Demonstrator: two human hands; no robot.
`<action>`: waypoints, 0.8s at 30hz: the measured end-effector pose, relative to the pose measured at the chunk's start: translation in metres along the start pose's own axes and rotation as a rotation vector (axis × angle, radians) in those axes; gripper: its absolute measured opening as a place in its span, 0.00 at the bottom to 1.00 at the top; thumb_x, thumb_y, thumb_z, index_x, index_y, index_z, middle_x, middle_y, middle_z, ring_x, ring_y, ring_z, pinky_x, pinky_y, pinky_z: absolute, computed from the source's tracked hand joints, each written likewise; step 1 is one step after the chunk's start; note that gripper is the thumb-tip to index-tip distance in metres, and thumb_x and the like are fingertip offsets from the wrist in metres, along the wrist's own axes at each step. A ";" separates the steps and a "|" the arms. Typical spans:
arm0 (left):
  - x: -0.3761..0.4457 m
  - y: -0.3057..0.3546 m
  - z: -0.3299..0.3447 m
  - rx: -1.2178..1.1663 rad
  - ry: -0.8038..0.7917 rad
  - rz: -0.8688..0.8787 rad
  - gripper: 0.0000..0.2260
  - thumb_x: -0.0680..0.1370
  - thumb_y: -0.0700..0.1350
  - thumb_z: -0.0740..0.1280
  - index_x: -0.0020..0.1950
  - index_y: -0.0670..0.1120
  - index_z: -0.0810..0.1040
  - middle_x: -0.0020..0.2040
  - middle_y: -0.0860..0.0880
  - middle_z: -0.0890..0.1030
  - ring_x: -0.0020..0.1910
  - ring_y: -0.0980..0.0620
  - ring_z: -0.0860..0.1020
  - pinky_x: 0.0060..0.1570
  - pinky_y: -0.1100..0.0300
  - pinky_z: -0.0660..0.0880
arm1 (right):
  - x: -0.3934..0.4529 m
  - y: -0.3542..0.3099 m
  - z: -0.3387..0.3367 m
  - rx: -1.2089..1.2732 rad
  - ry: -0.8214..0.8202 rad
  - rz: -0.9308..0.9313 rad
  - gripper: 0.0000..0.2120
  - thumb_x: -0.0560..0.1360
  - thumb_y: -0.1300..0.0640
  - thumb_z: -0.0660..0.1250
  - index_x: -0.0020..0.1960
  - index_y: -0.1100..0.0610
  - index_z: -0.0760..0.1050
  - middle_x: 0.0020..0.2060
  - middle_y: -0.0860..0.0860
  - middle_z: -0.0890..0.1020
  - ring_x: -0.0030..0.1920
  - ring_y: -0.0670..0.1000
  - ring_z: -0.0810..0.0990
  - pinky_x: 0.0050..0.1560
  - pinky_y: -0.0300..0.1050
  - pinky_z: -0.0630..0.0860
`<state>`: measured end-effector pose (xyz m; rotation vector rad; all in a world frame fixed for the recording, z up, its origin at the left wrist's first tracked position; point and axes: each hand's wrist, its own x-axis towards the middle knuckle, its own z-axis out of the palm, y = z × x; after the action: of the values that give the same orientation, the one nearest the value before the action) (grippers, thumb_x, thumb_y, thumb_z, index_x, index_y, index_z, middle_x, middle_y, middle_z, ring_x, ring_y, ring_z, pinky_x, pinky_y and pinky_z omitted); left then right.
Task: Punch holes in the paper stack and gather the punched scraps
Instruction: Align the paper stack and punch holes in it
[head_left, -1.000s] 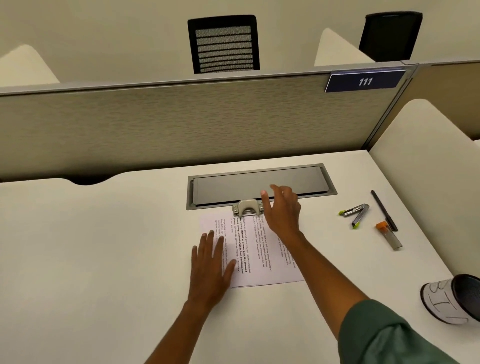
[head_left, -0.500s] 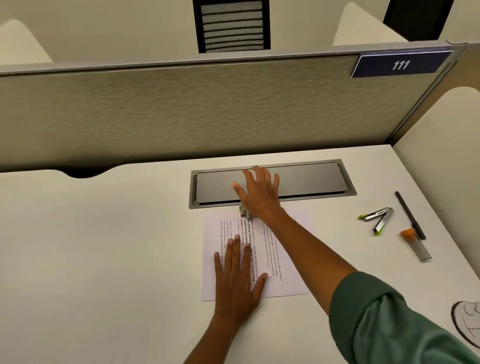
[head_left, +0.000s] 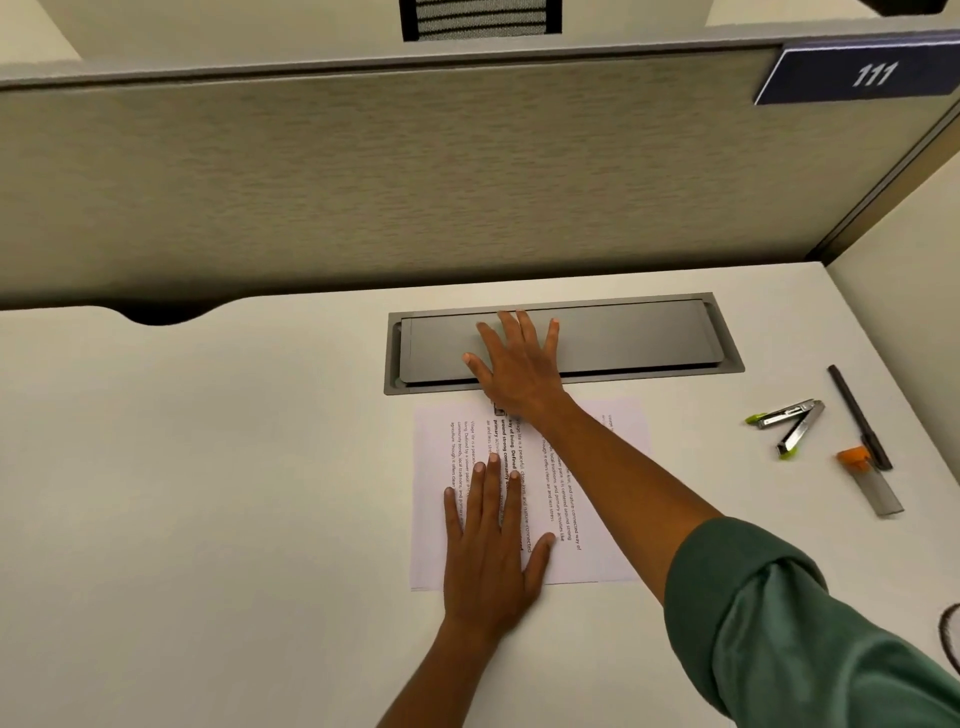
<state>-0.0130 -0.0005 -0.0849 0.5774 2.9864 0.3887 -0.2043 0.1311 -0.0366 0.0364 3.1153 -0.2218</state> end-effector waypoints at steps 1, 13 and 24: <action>0.000 0.000 0.000 0.001 -0.008 -0.003 0.36 0.79 0.67 0.55 0.81 0.48 0.54 0.82 0.46 0.53 0.81 0.45 0.51 0.77 0.40 0.48 | 0.000 0.000 0.000 -0.002 -0.001 -0.001 0.30 0.78 0.34 0.48 0.76 0.47 0.58 0.77 0.55 0.58 0.78 0.59 0.54 0.72 0.71 0.44; 0.001 0.002 -0.002 0.014 -0.041 -0.017 0.35 0.79 0.67 0.52 0.81 0.48 0.56 0.82 0.46 0.53 0.81 0.45 0.52 0.77 0.40 0.48 | -0.001 0.001 0.002 0.020 -0.036 -0.017 0.30 0.79 0.35 0.45 0.77 0.46 0.54 0.78 0.54 0.57 0.78 0.58 0.51 0.74 0.69 0.46; 0.000 0.002 0.001 0.000 -0.028 -0.025 0.36 0.79 0.67 0.53 0.81 0.48 0.55 0.82 0.46 0.53 0.81 0.46 0.51 0.77 0.40 0.48 | 0.007 0.007 0.013 0.042 -0.098 -0.034 0.32 0.78 0.33 0.41 0.78 0.45 0.44 0.80 0.53 0.47 0.79 0.58 0.45 0.73 0.70 0.43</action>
<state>-0.0121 0.0015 -0.0858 0.5410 2.9641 0.3758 -0.2105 0.1367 -0.0511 -0.0258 3.0150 -0.2803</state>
